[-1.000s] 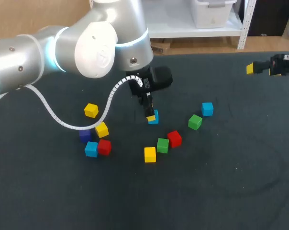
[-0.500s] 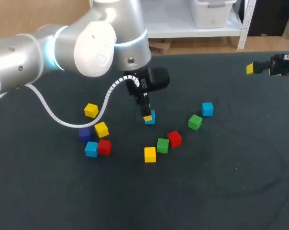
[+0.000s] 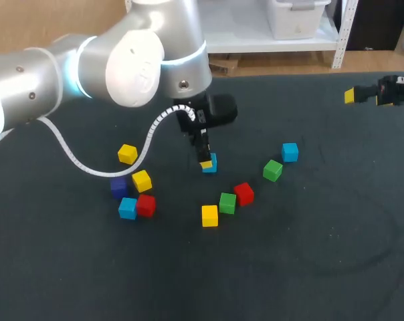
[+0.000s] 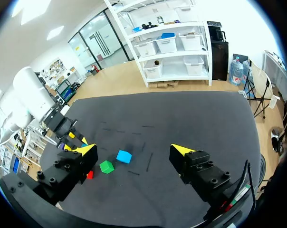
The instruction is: Place the blue cubes, place green cubes on the blue cubes, place the yellow cubes on the green cubes, then place the red cubes on the yellow cubes, and place purple cube on the red cubes.
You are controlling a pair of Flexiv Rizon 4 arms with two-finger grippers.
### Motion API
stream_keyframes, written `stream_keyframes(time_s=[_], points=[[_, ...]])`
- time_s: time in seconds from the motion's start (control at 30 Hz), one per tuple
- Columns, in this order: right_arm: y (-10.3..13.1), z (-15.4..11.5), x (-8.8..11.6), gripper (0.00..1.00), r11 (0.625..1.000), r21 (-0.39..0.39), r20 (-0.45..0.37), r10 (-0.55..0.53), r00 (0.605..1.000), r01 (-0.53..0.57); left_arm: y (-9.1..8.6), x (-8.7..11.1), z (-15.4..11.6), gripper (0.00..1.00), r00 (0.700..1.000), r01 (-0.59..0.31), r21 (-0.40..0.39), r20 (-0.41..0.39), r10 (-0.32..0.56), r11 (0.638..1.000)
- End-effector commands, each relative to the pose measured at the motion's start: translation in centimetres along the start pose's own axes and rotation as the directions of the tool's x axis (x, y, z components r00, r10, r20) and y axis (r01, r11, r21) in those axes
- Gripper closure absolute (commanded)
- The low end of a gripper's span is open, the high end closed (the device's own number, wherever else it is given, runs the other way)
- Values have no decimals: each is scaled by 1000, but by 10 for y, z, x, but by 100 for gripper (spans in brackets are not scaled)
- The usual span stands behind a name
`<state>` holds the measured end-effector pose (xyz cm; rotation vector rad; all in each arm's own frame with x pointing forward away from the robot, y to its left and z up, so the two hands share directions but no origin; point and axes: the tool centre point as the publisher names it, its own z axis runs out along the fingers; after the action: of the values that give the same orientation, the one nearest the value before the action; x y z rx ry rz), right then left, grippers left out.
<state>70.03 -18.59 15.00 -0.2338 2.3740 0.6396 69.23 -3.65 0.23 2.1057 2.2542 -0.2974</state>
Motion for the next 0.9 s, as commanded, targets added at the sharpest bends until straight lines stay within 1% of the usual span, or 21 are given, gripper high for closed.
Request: stream_keyframes(time_s=[0.03,0.7,0.77,0.9], points=[[1,0,0,0,1000,3,1,0,1000,0,3,0,1,100,1000,3,7,-2,-3,1000],[1,0,0,0,1000,3,1,0,1000,0,3,0,3,99,1000,5,20,-4,-5,1000],[1,0,0,0,1000,3,1,0,1000,0,3,0,3,89,1000,4,22,-5,-4,1000],[1,0,0,0,1000,3,1,0,1000,0,3,0,4,64,1000,3,25,-4,-2,1000]])
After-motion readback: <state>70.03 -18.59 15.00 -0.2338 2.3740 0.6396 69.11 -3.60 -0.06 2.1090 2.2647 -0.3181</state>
